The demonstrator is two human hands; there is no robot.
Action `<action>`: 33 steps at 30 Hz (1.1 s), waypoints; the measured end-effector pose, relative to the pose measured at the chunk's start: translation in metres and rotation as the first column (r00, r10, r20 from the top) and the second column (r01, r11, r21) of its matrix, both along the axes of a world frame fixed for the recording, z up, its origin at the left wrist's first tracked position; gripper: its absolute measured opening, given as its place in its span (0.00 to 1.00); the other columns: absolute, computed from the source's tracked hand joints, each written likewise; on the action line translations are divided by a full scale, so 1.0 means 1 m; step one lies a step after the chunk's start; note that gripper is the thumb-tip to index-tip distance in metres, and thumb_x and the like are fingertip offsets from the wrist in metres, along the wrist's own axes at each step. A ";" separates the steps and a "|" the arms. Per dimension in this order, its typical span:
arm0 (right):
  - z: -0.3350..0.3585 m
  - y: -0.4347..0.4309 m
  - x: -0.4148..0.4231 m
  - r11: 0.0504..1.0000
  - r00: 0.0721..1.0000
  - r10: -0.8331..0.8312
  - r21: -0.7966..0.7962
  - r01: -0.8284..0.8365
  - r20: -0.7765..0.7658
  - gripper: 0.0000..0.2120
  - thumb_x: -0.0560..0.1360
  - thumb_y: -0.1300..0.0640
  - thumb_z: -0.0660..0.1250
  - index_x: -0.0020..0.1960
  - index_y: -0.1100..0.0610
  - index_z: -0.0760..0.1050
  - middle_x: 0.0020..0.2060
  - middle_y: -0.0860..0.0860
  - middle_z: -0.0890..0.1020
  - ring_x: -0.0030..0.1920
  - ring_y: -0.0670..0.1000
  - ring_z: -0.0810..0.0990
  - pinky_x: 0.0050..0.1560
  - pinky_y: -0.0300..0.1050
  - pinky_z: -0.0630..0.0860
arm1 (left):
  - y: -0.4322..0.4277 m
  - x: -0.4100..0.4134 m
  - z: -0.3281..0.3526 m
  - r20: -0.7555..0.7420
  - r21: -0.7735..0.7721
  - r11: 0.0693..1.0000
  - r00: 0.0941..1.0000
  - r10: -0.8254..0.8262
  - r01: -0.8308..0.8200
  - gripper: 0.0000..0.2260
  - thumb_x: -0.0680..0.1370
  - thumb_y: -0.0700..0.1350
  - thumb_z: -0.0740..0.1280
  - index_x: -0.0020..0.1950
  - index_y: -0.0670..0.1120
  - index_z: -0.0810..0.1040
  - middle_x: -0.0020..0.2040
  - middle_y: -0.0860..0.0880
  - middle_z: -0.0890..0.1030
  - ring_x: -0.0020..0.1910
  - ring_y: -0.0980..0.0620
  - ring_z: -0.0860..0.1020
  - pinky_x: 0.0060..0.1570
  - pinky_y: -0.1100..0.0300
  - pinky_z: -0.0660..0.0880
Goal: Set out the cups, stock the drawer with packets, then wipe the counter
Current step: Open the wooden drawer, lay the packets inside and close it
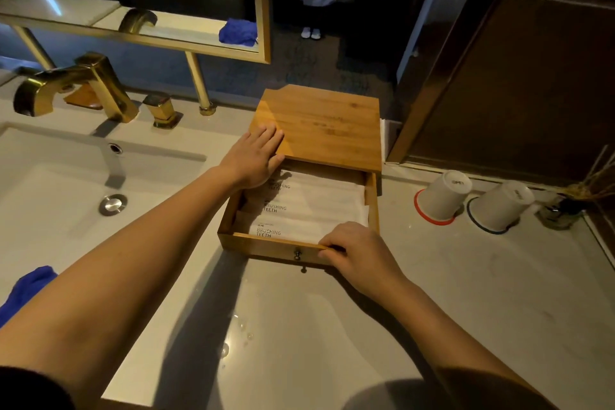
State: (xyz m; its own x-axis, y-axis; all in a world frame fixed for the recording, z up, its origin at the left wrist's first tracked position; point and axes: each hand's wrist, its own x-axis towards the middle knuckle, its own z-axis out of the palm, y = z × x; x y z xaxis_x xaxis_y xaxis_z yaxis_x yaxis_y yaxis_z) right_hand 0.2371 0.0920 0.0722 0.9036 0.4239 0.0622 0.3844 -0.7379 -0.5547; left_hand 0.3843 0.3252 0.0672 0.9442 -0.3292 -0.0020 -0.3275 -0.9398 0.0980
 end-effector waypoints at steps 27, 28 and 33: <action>-0.017 0.026 0.081 0.932 0.841 -0.339 0.029 0.361 0.422 0.05 0.71 0.60 0.71 0.45 0.59 0.76 0.42 0.55 0.80 0.45 0.54 0.76 0.44 0.46 0.75 | -0.003 -0.006 0.000 -0.038 -0.039 0.999 0.999 0.036 -0.037 0.33 0.77 0.63 0.48 0.76 0.46 0.45 0.78 0.45 0.46 0.76 0.47 0.43 0.73 0.51 0.41; -0.019 0.028 0.081 0.935 0.843 -0.331 0.027 0.353 0.424 0.03 0.72 0.60 0.69 0.45 0.58 0.76 0.42 0.55 0.80 0.44 0.53 0.77 0.44 0.46 0.76 | -0.003 -0.006 0.000 -0.039 -0.040 0.998 0.999 0.037 -0.038 0.33 0.77 0.63 0.48 0.76 0.46 0.45 0.78 0.45 0.46 0.76 0.47 0.43 0.73 0.51 0.41; -0.042 0.054 0.057 0.829 0.852 -0.498 0.200 0.523 -0.165 0.09 0.76 0.48 0.63 0.40 0.50 0.73 0.33 0.46 0.80 0.35 0.47 0.79 0.38 0.43 0.80 | -0.004 -0.006 -0.005 -0.020 -0.050 0.998 0.999 0.043 -0.044 0.33 0.77 0.63 0.48 0.76 0.46 0.46 0.78 0.45 0.47 0.76 0.47 0.43 0.73 0.51 0.41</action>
State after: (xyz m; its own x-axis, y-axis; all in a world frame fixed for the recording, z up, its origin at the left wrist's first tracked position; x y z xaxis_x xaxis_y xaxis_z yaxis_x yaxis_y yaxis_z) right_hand 0.2943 0.1457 0.0305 0.9934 -0.1144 -0.0038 -0.0789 -0.6606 -0.7466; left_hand 0.3782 0.3214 0.0621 0.9576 -0.2880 -0.0042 -0.2841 -0.9468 0.1509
